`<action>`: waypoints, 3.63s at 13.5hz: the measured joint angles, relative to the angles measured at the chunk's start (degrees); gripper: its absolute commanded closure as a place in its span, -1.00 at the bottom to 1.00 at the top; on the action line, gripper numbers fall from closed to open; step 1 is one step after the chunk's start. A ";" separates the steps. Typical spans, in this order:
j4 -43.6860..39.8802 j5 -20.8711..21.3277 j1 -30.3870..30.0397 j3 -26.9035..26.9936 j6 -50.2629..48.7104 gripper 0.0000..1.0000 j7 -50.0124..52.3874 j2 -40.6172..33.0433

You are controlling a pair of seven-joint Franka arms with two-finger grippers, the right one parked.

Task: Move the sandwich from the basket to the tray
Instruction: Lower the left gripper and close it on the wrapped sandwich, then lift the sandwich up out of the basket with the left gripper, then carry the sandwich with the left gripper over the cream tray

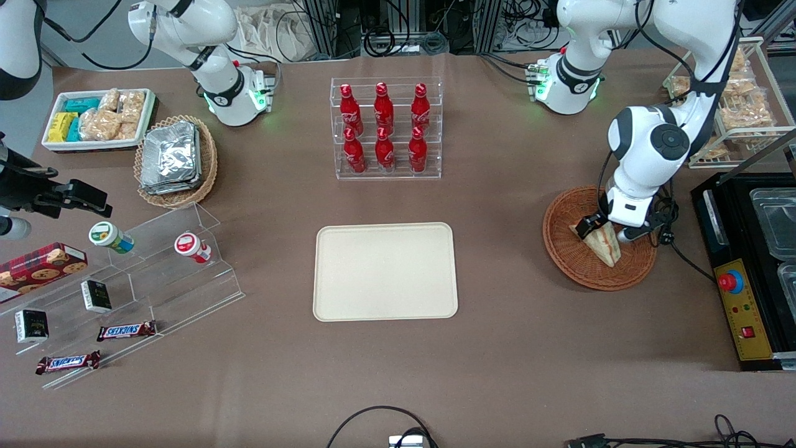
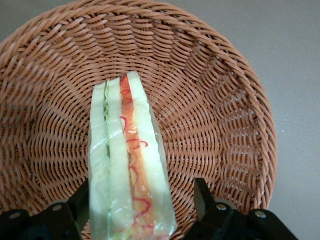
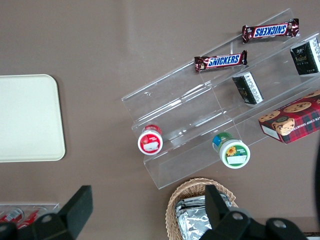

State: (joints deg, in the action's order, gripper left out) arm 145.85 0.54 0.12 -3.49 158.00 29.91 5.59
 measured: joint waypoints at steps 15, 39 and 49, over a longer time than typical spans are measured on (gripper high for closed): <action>-0.50 2.67 -0.04 0.40 -7.24 0.11 -10.05 -7.13; -21.43 -2.14 16.88 -1.71 -28.77 0.18 -27.19 -8.42; -39.35 -2.18 27.36 -1.81 -29.05 0.10 -10.47 9.91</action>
State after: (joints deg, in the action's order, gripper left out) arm 106.50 -1.65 27.48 -5.31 128.95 19.44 15.50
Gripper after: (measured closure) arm 0.551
